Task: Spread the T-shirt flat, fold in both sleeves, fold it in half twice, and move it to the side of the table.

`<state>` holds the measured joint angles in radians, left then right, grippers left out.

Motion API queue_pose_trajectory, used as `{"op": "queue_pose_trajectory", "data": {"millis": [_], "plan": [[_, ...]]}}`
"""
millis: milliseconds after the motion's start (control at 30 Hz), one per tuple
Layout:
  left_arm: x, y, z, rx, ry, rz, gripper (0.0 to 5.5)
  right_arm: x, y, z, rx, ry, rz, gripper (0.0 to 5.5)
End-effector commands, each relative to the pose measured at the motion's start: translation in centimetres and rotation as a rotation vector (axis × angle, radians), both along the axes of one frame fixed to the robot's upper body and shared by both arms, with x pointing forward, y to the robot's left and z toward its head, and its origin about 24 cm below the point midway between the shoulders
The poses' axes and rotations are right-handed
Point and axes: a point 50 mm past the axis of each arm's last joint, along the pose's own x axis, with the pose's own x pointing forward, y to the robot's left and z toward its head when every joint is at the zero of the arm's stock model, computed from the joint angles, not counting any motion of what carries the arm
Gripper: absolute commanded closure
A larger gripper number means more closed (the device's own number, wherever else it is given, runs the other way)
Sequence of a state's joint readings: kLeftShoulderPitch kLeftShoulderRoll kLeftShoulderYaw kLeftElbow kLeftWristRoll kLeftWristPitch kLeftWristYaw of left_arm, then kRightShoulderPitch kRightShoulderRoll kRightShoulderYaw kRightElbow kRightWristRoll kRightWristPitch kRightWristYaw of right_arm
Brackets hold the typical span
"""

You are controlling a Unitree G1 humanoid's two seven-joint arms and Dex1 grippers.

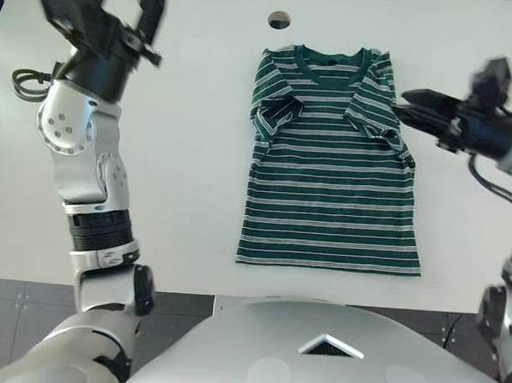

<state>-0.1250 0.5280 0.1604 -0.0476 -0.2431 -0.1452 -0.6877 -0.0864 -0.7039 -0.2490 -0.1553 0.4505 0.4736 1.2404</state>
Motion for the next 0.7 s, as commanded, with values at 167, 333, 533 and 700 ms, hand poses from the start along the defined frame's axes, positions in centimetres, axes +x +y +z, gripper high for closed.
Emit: {"op": "queue_pose_trajectory", "data": {"millis": [167, 333, 533, 700], "plan": [[-8.7, 1.1, -5.7, 0.868, 0.267, -0.595, 3.02, -7.9, -6.3, -3.8, -0.621, -0.008, 0.311, 3.88], [-12.0, 0.6, -7.9, 1.04, 0.275, -0.839, 2.39, -8.8, -7.3, -3.6, -0.69, -0.012, 0.431, 3.39], [-14.0, 0.5, -9.4, 1.046, 0.368, -0.939, 1.82, -10.3, -5.9, -6.1, -0.73, -0.026, 0.593, 2.68], [-13.8, -1.2, -8.8, 1.027, 0.329, -0.969, 1.82, -10.8, -4.8, -7.3, -0.769, -0.062, 0.687, 2.68]]}}
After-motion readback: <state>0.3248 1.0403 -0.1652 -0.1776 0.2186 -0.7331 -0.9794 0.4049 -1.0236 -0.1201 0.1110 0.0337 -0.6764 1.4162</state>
